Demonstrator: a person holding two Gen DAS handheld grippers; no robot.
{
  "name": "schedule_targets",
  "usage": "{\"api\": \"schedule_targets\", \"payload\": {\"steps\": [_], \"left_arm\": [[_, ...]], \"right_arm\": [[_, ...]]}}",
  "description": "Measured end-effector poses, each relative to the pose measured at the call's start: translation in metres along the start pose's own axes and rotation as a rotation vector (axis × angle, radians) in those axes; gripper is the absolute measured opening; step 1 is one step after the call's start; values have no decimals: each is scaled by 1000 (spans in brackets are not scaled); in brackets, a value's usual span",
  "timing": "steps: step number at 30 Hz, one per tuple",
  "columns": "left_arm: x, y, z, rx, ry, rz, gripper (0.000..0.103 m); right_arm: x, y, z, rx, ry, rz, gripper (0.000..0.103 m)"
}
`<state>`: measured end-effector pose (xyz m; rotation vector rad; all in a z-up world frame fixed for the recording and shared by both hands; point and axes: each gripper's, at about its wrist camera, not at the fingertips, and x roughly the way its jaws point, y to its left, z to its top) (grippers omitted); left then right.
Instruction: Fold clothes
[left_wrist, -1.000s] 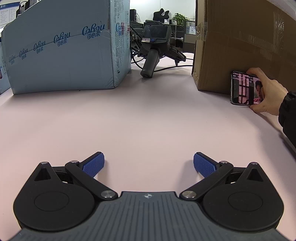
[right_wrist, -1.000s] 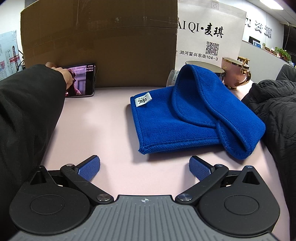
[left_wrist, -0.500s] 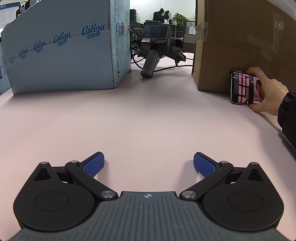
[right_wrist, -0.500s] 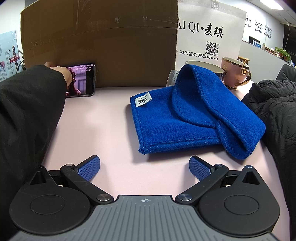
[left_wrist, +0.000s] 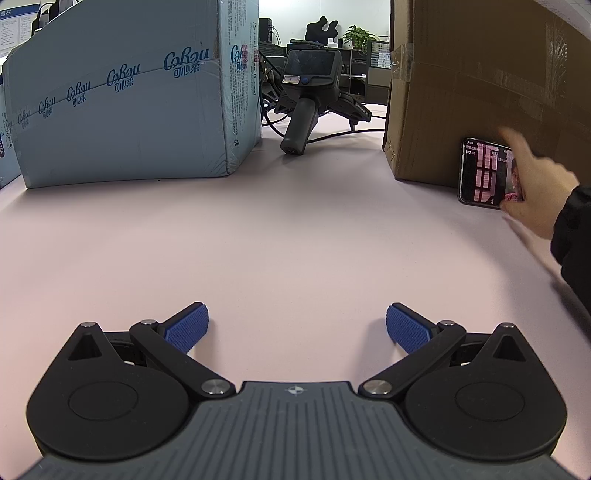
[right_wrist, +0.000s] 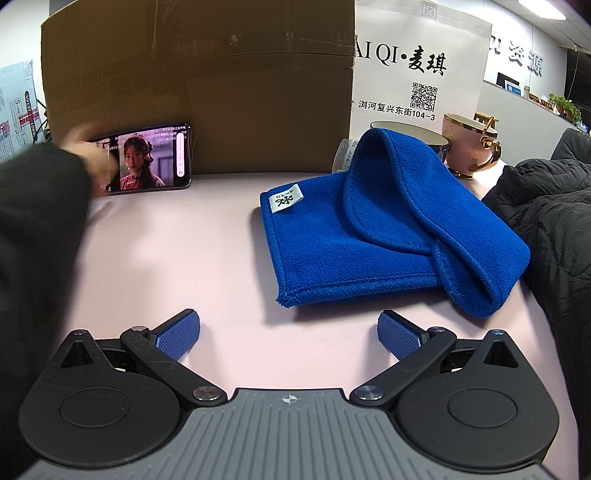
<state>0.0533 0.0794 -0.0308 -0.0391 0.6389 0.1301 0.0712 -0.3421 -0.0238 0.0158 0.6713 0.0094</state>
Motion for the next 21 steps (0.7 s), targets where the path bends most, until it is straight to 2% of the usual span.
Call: {"api": "schedule_targets", "payload": {"steps": [21], "left_arm": [[1,0,0,-3,3,-1,103]], "right_arm": [[0,1,0,-1,0,0,103]]}}
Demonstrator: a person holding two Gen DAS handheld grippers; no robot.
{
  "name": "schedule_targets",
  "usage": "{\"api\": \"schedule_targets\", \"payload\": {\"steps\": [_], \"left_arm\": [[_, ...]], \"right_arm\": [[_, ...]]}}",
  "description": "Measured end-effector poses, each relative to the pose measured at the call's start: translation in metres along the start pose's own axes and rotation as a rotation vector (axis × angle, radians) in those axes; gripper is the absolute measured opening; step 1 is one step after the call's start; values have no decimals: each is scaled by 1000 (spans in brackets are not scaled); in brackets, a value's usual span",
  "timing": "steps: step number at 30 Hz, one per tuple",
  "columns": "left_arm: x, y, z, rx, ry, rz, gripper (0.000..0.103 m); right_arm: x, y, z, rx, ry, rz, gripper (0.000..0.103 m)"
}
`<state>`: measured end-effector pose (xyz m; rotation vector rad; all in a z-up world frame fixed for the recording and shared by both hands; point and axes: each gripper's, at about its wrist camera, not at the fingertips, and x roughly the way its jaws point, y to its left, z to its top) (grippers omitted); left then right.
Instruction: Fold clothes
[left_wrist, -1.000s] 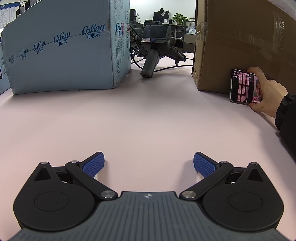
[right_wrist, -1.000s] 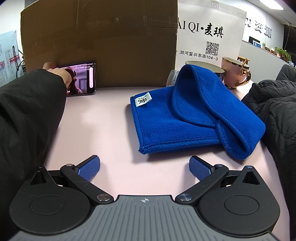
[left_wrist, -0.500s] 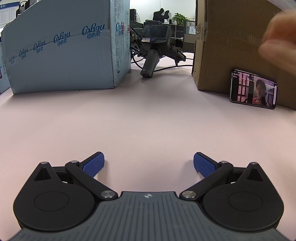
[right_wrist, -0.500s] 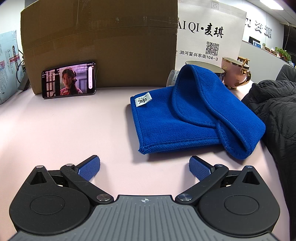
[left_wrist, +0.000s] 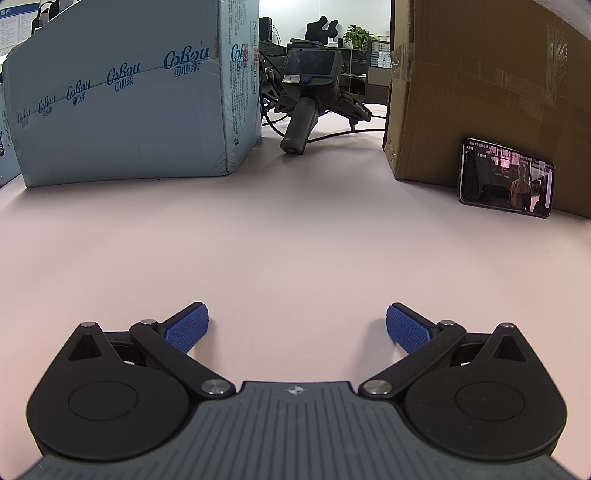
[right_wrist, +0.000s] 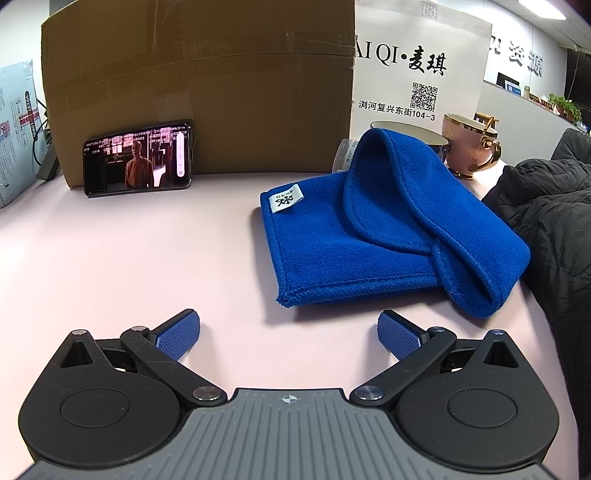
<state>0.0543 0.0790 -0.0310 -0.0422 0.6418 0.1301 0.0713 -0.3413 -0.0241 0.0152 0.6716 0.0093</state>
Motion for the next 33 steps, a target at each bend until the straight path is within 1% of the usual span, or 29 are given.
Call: {"api": "schedule_targets", "payload": {"steps": [5,10,16,20,22,27,31,33], "left_arm": [[-5,-1,0,2,-17,-7,103],[-17,-8,0,35,-81,-11,103],[-32,-9,-2,28,-169,-53,103],[-40,-10,-2,29,-213,-81,103],[-44,-11,-3,32,-235,-88,103],[-54,-9,-5,16,-293,-90,103],[-58,-7,-6,2,-314,-79,103],[-59,-8,-7,4,-324,-61,103]], "right_arm": [[0,0,0,-3,0,-2,103],[0,2,0,-8,2,-7,103],[-2,0,1,13,-13,4,103],[-15,-6,1,60,-85,89,103],[-19,-5,1,58,-109,94,103],[-33,4,0,20,-202,84,103],[-44,10,-2,-19,-277,102,103],[-49,13,-2,-36,-319,117,103]]}}
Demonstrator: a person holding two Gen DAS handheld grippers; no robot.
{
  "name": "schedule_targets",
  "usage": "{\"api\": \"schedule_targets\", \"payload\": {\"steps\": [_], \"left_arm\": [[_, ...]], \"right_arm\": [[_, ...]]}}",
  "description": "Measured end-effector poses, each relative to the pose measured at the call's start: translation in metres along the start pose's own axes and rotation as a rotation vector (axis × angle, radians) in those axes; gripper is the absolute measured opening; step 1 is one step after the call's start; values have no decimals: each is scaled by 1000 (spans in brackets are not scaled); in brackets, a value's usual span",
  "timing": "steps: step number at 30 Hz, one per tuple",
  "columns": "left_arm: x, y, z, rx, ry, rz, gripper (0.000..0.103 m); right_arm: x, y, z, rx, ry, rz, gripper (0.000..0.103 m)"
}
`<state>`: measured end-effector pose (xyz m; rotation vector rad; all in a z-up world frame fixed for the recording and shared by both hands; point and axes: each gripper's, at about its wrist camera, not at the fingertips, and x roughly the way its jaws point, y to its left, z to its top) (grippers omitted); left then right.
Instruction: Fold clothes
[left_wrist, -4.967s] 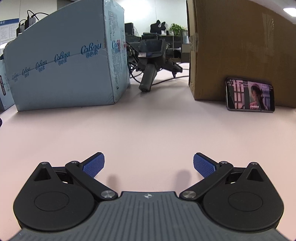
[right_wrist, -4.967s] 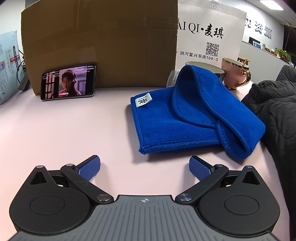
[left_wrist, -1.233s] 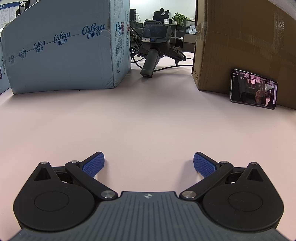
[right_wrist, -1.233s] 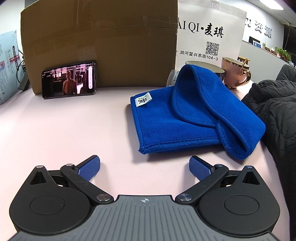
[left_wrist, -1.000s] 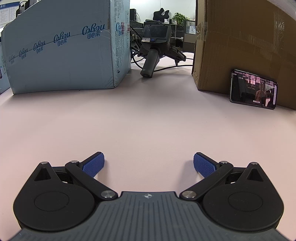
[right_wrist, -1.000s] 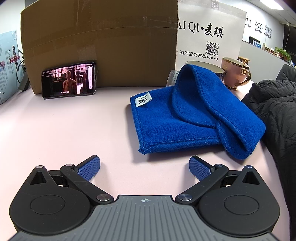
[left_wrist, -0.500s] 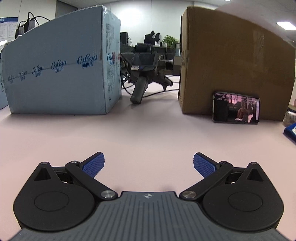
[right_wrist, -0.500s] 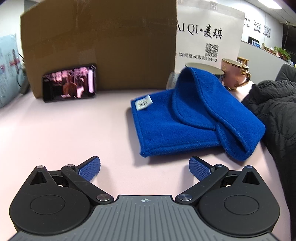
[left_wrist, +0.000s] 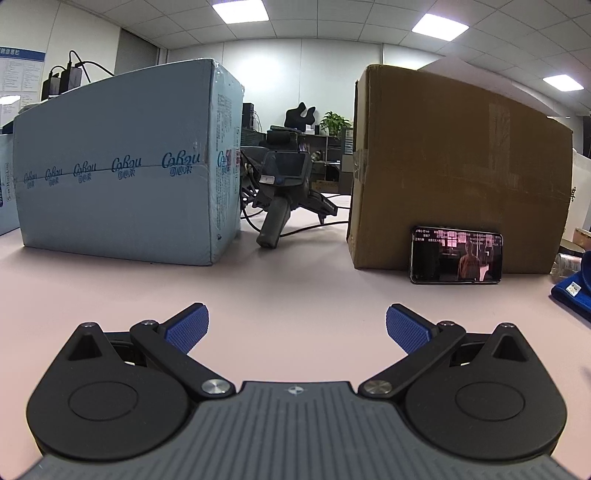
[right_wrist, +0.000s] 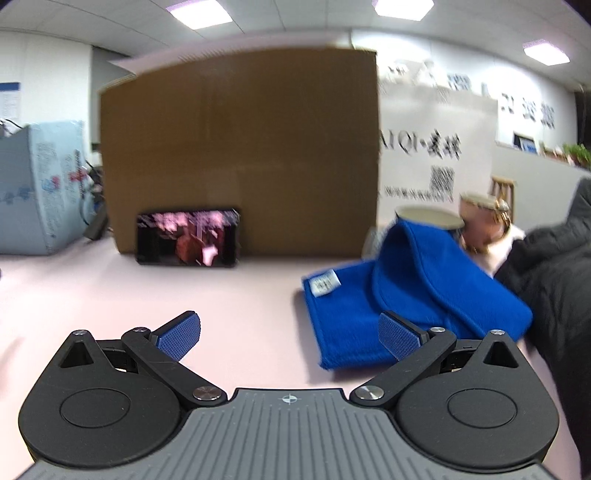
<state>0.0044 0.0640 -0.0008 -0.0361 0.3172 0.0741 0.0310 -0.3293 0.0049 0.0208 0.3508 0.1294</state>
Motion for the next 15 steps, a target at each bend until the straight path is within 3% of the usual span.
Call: {"api": "schedule_targets", "payload": {"steps": [5,10,15], "left_arm": [[-8,-1,-1,-7,-34,21,103],[-14,0,-1,-86,-36,-7,103],[-25,-18,-3,-24,-96,-3,103]], "right_arm": [[-10,7,1,-46,-75,-23,103],[-14,0,5,82,-116,-8,103],[-16,6,5,125,-149,13,103]]}}
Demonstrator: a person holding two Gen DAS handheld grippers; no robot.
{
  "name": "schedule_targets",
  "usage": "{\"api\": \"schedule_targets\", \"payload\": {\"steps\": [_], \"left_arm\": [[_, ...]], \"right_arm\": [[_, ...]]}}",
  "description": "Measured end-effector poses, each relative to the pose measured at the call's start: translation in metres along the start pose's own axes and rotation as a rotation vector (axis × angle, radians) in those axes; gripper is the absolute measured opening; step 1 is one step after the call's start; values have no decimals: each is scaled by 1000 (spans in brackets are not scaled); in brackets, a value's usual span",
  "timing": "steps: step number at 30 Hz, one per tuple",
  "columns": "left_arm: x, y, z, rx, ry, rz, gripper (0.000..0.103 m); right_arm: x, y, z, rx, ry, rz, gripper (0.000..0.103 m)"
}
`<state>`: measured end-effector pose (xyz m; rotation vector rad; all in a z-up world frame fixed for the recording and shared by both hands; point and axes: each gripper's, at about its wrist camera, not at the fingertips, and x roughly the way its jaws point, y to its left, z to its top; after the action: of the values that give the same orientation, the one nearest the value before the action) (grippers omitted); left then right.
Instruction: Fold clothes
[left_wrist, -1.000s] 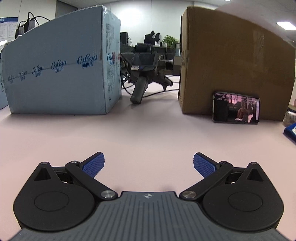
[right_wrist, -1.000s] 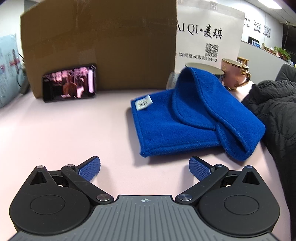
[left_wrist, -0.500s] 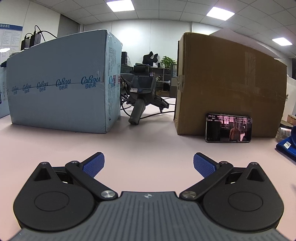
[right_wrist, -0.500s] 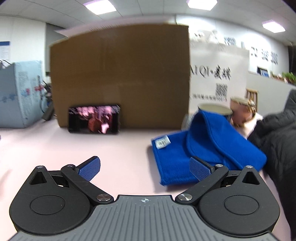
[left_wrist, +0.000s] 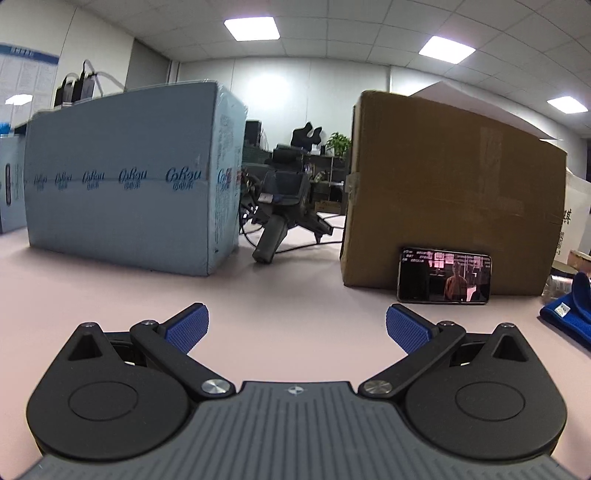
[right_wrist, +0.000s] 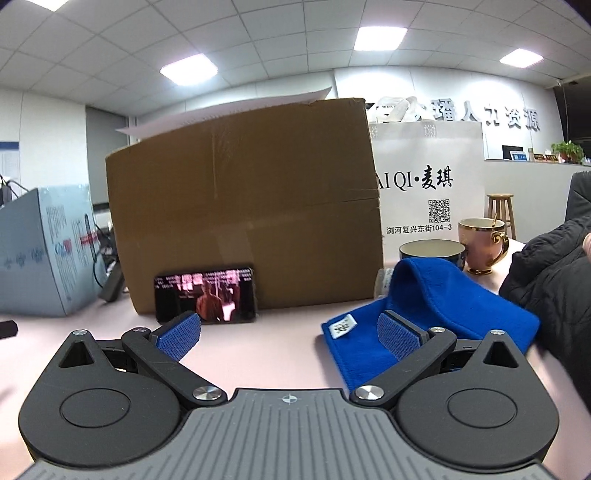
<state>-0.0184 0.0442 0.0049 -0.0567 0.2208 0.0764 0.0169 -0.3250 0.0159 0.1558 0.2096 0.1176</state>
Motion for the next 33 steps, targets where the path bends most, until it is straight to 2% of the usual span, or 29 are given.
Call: {"api": "schedule_targets", "payload": {"steps": [9,12,18,25,33], "left_arm": [[-7,-12,-2,41,-39,25,103],[-7,-13,-3,48,-38,27,103],[-8,-19,-5,88,-41,-38,103],[-7,-21,-7,101,-29,-63,103],[-11,-23,-7,110,-46,-68,103]], "right_arm": [[-7,11,-3,-25,-59,-18,103],[-9,17,-9,-73,-71,-49,103],[-19,17,-11,-77,-125,-30,103],[-16,16,-9,-76,-96,3,103],[-18,17,-10,-72,-106,4,103]]}}
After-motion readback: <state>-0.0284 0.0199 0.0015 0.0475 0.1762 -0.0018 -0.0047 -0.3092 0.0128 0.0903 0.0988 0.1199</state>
